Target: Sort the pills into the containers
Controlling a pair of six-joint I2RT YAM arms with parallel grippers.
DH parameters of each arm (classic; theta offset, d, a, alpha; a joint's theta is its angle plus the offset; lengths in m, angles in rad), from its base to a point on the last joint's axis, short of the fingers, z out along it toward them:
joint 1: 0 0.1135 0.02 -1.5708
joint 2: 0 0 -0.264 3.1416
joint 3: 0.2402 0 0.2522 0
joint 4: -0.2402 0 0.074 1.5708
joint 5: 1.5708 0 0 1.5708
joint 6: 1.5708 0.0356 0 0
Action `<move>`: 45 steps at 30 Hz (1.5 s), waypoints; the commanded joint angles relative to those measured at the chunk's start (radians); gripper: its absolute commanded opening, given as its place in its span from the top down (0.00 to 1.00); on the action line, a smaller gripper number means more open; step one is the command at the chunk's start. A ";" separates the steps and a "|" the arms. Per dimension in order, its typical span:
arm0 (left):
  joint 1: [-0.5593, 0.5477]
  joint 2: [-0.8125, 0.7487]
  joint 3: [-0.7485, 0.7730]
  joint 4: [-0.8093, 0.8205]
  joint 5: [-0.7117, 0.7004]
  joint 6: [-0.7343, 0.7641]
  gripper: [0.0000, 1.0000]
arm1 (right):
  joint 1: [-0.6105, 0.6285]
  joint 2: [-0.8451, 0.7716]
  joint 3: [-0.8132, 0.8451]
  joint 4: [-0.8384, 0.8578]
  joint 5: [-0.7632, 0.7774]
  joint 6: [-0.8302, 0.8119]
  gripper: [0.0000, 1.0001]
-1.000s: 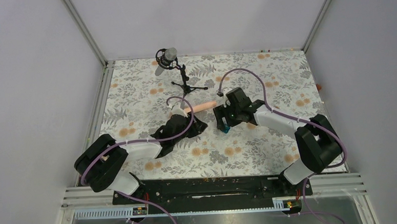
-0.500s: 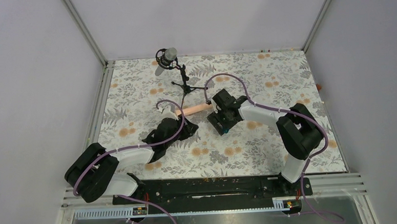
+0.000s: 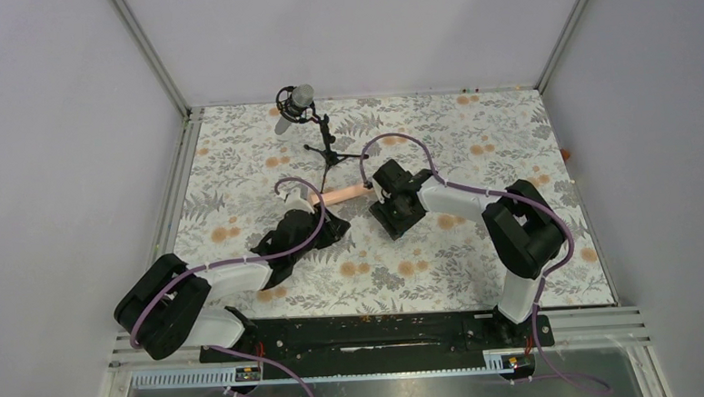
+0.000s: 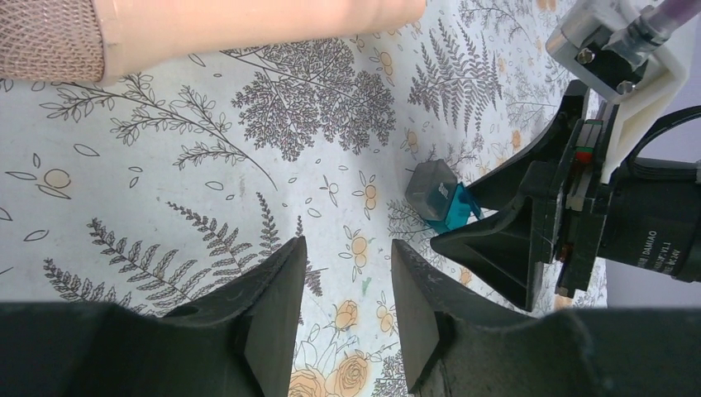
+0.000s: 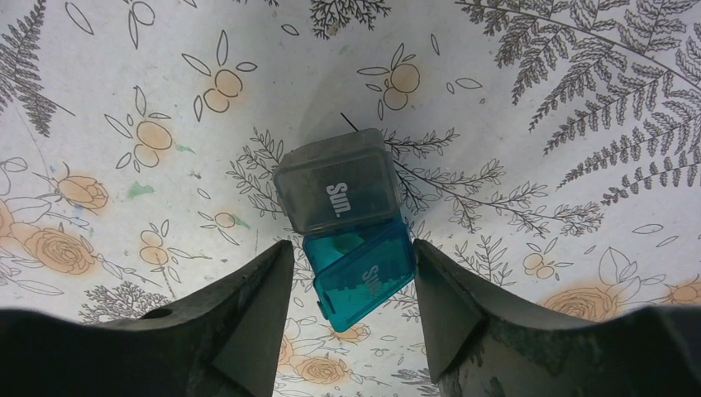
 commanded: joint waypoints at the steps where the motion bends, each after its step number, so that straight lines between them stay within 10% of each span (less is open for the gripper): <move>1: 0.008 -0.002 -0.004 0.076 0.008 0.012 0.57 | 0.016 0.006 0.020 0.006 0.022 0.072 0.39; 9: 0.010 0.008 -0.005 0.087 0.020 0.009 0.57 | 0.036 0.007 -0.010 0.044 0.038 0.097 0.26; 25: 0.013 0.063 -0.045 0.211 0.096 -0.115 0.54 | 0.037 -0.044 -0.098 0.145 -0.012 0.087 0.51; 45: -0.015 0.132 0.009 0.449 0.243 -0.230 0.37 | 0.038 -0.295 -0.104 0.095 -0.195 0.150 0.51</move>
